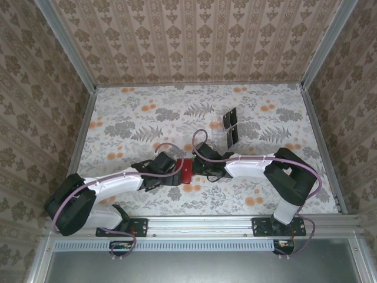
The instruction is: Put the credit cards into the card holder
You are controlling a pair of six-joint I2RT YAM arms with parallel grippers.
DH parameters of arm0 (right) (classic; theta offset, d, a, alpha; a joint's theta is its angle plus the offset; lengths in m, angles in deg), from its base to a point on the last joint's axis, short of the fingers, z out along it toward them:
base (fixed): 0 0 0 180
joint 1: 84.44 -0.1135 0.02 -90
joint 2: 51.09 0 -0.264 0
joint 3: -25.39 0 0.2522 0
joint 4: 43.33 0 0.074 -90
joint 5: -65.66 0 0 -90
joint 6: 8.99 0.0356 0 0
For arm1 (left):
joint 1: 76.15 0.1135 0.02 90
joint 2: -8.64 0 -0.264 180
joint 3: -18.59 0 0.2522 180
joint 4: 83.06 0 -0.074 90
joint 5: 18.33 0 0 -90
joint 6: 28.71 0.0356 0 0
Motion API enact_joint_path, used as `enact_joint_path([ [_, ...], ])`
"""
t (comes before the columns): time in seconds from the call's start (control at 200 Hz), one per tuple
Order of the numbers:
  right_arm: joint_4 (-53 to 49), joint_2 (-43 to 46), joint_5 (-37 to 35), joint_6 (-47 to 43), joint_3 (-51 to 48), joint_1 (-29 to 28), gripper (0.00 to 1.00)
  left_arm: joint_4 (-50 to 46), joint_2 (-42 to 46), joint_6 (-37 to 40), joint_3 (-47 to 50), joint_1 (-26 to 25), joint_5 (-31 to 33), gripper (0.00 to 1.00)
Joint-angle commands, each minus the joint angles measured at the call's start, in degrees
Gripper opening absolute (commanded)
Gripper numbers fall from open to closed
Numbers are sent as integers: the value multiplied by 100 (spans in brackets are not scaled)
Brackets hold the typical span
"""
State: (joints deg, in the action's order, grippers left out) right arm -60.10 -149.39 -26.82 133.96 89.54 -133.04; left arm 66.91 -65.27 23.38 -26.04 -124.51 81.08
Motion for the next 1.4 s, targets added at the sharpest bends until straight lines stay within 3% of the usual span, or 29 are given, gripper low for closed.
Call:
enact_joint_path([
  [0.0,-119,17,14,16,79,-54,28,-146,187,-116,113,-7,210,100],
  [0.23,-204,-274,31,21,258,-156,34,-33,-18,-137,157,3,127,100],
  [0.34,-216,-329,46,31,231,-152,25,7,-193,-150,160,7,113,100],
  [0.535,-238,-230,77,-30,134,-103,0,27,-368,-229,234,-7,148,100],
  [1.0,142,649,-119,54,-509,124,0,164,-633,-453,485,0,102,100],
  [1.09,-97,622,-158,-121,-274,46,27,225,-583,-474,536,-7,79,100],
  [1.155,-303,522,-228,-232,-67,-47,39,224,-559,-475,547,-15,67,100],
  [1.25,-609,347,-401,-387,249,-202,49,223,-529,-465,569,-12,64,100],
  [1.395,-837,70,-572,-478,499,-335,52,243,-545,-450,565,-12,50,100],
])
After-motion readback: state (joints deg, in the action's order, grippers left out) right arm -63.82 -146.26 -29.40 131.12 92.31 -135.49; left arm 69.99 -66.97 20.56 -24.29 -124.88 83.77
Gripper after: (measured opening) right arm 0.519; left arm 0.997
